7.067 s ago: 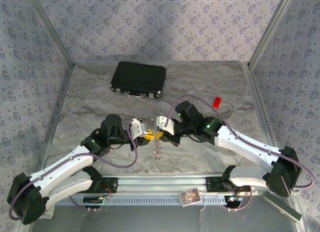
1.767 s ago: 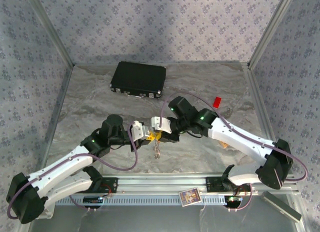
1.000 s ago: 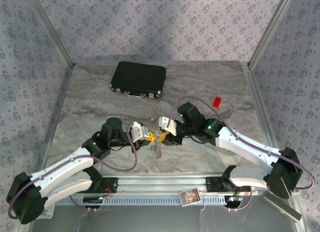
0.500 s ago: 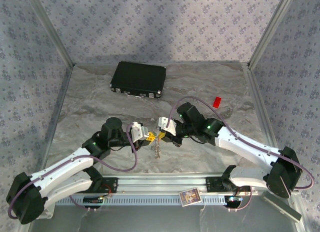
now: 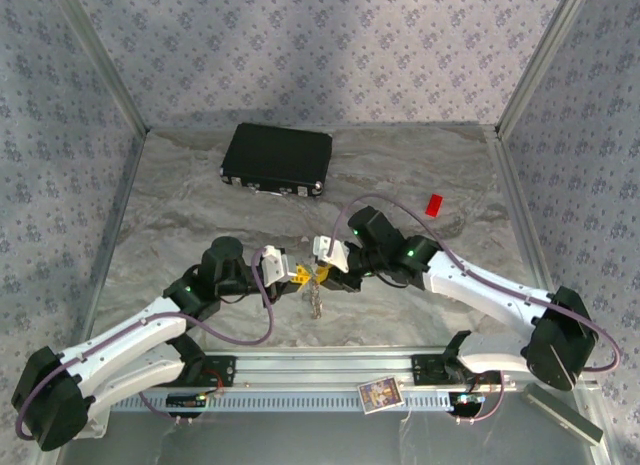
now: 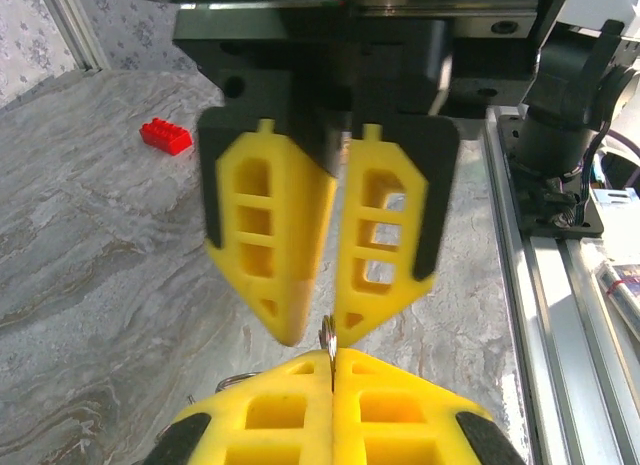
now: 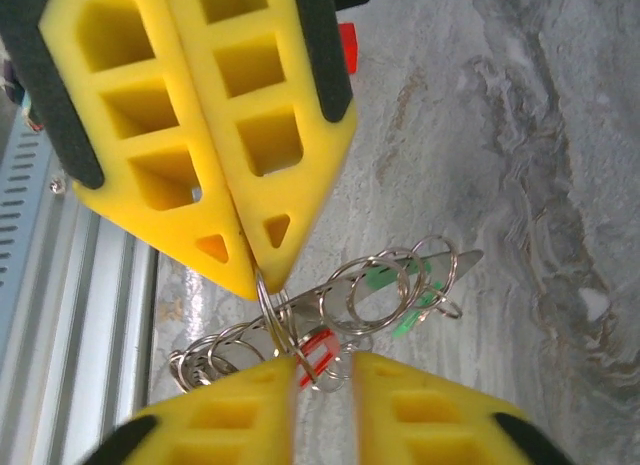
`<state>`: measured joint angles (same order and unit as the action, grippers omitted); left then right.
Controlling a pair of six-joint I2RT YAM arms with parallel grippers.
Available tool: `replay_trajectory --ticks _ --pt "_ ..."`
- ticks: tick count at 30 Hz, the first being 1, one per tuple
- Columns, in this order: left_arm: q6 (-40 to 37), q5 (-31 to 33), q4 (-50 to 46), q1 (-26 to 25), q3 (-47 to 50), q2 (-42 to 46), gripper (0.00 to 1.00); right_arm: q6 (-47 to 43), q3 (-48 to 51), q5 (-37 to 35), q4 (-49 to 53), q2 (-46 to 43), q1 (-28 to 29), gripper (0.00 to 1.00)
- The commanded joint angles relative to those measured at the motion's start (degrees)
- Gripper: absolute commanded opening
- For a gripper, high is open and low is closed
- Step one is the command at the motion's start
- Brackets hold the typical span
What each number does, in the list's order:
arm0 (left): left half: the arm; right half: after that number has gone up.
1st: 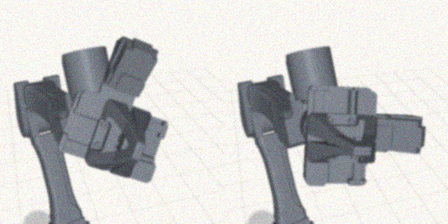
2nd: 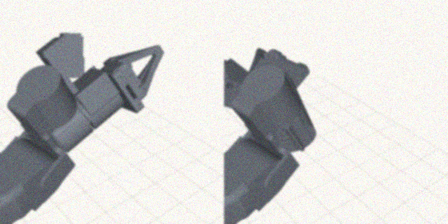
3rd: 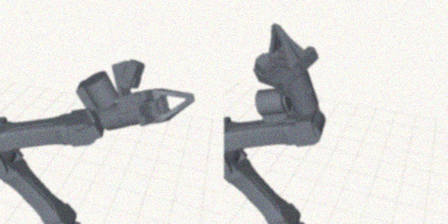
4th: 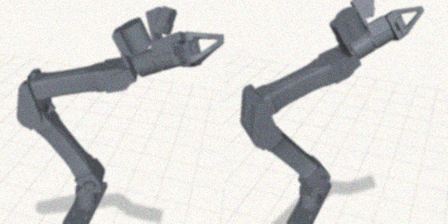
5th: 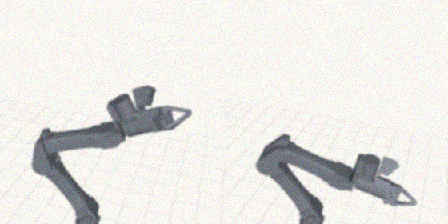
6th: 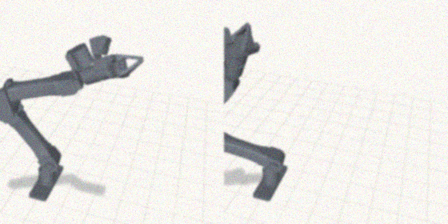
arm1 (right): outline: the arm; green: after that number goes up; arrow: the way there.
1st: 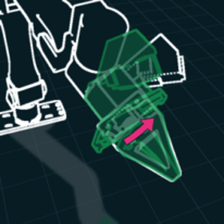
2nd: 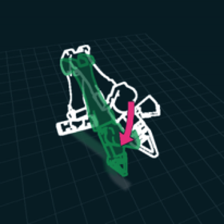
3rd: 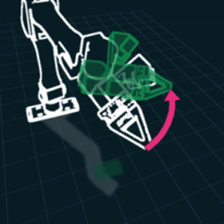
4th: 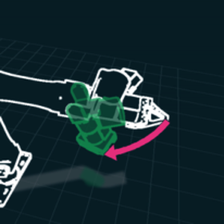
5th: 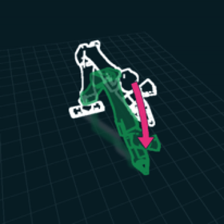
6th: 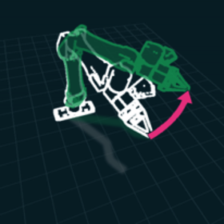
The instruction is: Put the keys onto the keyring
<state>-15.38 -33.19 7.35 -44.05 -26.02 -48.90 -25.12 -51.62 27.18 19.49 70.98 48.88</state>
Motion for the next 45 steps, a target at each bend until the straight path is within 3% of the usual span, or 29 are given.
replay_trajectory --ticks 1,9,18,21,24,30,36,37,39,45 --pt "0.08 -1.90 3.48 -0.51 -0.08 0.71 0.00 -0.08 0.61 0.89 -1.68 -2.40 -0.10 0.27" --pt "0.26 -1.97 3.81 -0.77 -0.06 0.68 0.00 1.28 1.43 3.71 -5.44 -2.21 0.14 0.22" --pt "0.52 -0.30 3.52 -0.84 -0.50 0.43 0.00 0.87 0.01 2.95 -4.29 -1.03 0.25 0.00" --pt "-0.39 0.65 -0.65 -0.86 -1.92 -0.04 0.20 -1.01 -2.09 1.23 -0.61 -1.02 0.76 0.00" --pt "-1.83 0.97 -5.85 -0.90 -4.12 -1.24 0.22 -3.31 -4.81 -1.08 3.86 -0.67 1.55 0.00" --pt "-3.08 1.27 -5.84 -1.26 -4.92 -1.97 0.15 -7.97 -11.77 -6.26 14.13 2.82 4.01 0.00" --pt "-3.52 1.28 -5.07 -1.34 -4.86 -1.17 0.01 -8.43 -13.70 -5.61 15.67 3.27 4.60 0.00" --pt "-3.54 1.20 -4.98 -1.36 -4.68 -0.91 0.00 -7.84 -13.08 -4.83 15.23 2.72 4.21 0.03" --pt "-3.45 1.07 -4.28 -1.37 -3.90 -0.35 0.00 -5.75 -10.26 -2.04 10.50 0.63 2.86 0.20" --pt "0.42 0.25 4.62 -1.36 0.05 0.43 0.00 2.49 0.19 5.90 -4.35 -4.41 -1.20 0.28"
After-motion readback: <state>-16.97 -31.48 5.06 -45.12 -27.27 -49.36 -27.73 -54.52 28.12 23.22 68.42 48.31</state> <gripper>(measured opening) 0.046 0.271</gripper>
